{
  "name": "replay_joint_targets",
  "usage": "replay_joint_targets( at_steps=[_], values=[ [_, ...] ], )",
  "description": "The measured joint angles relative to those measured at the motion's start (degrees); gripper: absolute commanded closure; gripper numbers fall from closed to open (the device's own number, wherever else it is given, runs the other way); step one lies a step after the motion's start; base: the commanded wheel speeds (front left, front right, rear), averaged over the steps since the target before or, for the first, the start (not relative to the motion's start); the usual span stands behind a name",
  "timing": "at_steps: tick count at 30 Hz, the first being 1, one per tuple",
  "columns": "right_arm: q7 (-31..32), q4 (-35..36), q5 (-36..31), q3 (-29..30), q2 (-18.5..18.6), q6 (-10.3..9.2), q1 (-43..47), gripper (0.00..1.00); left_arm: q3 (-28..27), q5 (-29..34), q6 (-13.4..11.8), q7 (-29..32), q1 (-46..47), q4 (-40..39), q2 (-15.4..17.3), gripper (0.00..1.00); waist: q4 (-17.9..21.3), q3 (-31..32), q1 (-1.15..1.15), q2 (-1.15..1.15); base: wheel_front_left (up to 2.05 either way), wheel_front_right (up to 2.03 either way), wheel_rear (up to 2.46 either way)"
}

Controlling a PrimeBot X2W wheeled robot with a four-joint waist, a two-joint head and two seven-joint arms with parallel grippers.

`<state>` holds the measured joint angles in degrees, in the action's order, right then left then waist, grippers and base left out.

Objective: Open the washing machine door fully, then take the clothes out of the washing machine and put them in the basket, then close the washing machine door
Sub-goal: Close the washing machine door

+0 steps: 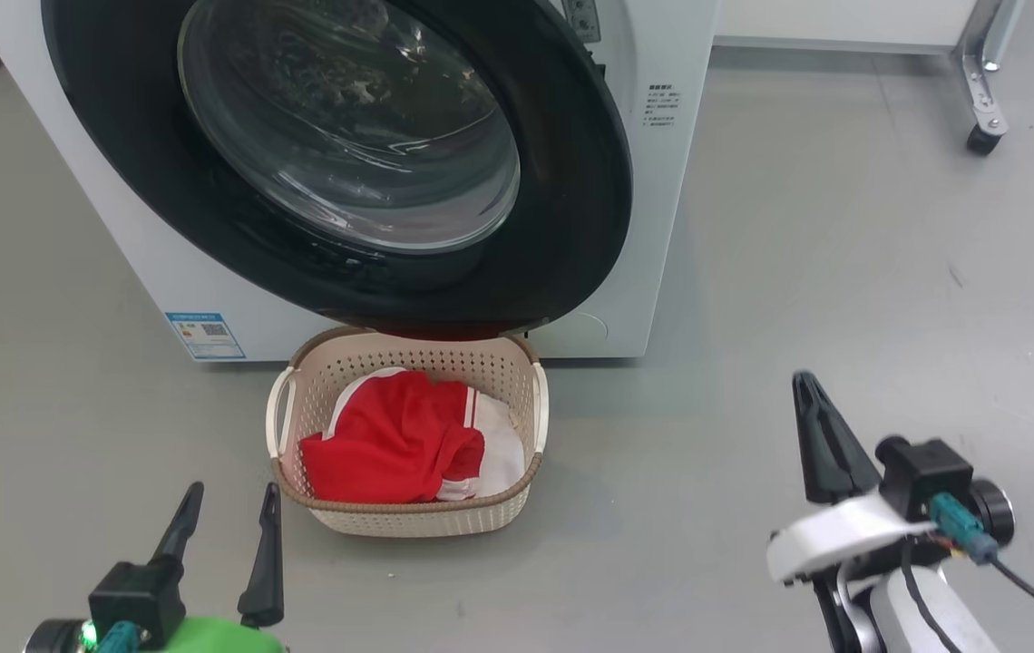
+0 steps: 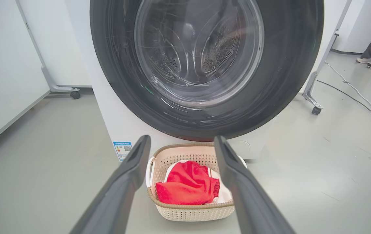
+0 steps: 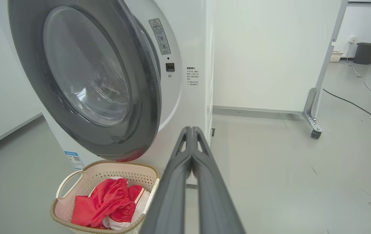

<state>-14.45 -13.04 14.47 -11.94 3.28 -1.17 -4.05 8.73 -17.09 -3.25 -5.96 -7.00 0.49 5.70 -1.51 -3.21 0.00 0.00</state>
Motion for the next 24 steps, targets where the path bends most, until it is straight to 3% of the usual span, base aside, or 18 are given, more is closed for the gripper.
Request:
replay_joint_targets(
  at_steps=[12, 24],
  values=[
    [1.9, -1.2, -1.6, -5.2, 0.2, 4.6, -15.1, 1.0, 1.5, 0.0, 0.7, -0.5, 5.0, -1.4, -0.7, 0.0, -3.1, -5.3, 0.0, 0.0, 0.0, 0.0, 0.0],
    [4.0, -3.4, -2.6, -5.5, 0.5, 5.34, -29.9, 1.0, 3.6, -0.1, 2.5, -2.2, 11.4, -1.4, -1.6, 0.0, -7.3, -12.2, 0.0, 0.0, 0.0, 0.0, 0.0]
  ],
)
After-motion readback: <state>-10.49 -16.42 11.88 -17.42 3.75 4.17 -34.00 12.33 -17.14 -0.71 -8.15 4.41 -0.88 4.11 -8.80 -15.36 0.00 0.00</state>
